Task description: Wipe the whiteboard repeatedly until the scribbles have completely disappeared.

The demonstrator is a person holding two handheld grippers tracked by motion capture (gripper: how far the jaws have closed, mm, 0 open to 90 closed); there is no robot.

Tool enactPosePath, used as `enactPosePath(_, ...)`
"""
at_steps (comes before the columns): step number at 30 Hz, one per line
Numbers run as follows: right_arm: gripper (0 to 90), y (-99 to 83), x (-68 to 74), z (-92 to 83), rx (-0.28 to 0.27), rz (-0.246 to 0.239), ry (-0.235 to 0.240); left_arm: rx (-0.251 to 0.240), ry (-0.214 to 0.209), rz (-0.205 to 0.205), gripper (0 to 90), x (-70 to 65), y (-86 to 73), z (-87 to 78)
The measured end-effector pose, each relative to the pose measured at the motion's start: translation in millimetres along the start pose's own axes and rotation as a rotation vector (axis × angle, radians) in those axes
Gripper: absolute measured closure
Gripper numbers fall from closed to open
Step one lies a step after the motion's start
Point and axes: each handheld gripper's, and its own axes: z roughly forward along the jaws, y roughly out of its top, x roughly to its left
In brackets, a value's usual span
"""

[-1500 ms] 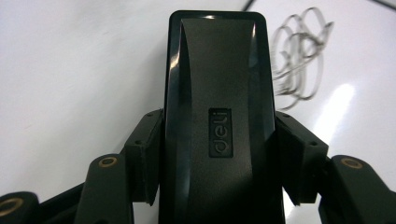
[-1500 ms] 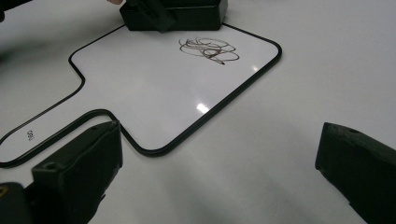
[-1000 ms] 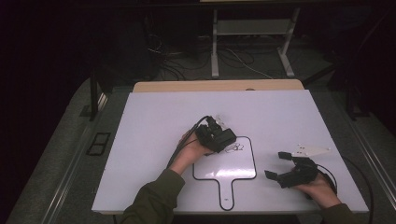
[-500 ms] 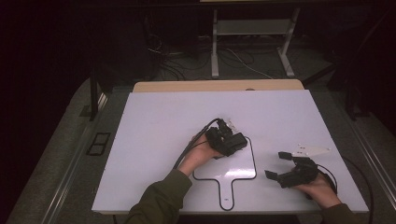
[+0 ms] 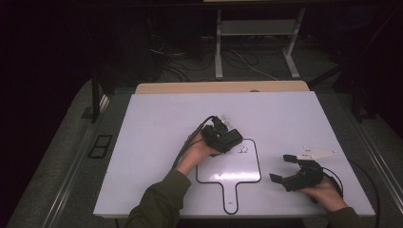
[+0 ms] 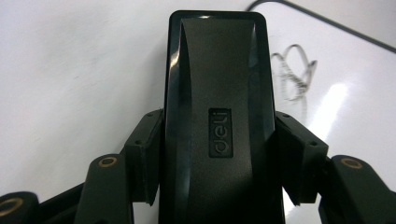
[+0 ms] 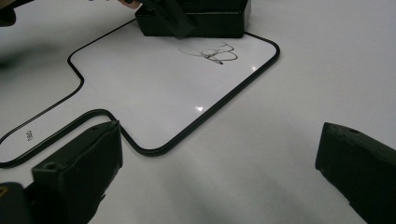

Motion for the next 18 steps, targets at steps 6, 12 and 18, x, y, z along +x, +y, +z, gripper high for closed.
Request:
enactPosePath(6, 0.0, 0.0, 0.1, 0.0, 0.001, -0.001, 0.000, 0.013, -0.047, 0.056, 39.6, -17.1, 10.5, 5.6)
enactPosePath(12, 0.0, 0.0, -0.2, -0.6, -0.003, -0.002, -0.002, 0.007, -0.054, 0.059, 39.5, -20.0, 13.0, 7.5)
enactPosePath(18, 0.0, -0.1, -0.1, -0.7, -0.003, -0.003, -0.001, 0.006, 0.001, 0.022, 39.6, -4.5, 6.2, 3.3)
